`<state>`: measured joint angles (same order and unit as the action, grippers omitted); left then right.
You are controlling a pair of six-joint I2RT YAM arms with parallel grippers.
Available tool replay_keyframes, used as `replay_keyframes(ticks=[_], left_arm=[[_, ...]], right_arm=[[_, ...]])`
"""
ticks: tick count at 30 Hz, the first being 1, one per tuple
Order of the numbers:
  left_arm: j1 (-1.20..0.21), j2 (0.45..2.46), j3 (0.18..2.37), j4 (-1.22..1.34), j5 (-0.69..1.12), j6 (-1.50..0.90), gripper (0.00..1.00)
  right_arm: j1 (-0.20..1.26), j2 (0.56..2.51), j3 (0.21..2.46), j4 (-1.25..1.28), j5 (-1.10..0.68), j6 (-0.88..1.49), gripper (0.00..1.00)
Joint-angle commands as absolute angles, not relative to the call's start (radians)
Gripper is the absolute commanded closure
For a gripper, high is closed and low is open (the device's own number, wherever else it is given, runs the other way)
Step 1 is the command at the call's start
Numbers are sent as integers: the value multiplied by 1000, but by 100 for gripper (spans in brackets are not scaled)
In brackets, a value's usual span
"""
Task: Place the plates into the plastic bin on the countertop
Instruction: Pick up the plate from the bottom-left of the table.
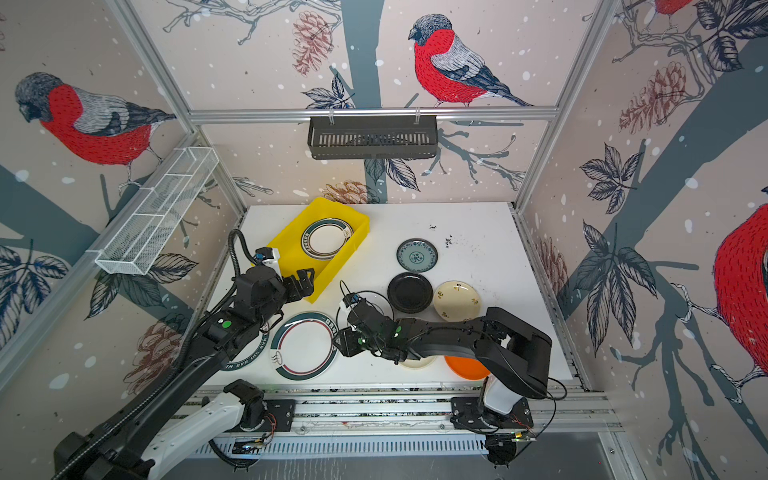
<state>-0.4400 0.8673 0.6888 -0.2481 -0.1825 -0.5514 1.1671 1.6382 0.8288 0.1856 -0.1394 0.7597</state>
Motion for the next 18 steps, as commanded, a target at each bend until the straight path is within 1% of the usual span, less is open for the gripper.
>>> replay_keyframes(ticks=[1, 3, 6, 9, 18], left_arm=[[-440, 862, 684, -215, -173, -569, 2], [-440, 859, 683, -215, -175, -571, 2], [-440, 853, 678, -213, -176, -564, 2], [-440, 853, 675, -212, -182, -560, 2], [-439, 853, 673, -207, -173, -557, 2]], right_arm=[[1163, 1674, 845, 222, -201, 770, 62], [1155, 1679, 841, 222, -206, 777, 62], [1152, 1674, 830, 230, -204, 788, 57], [1151, 1683, 826, 243, -222, 792, 56], [1146, 1725, 830, 273, -283, 805, 65]])
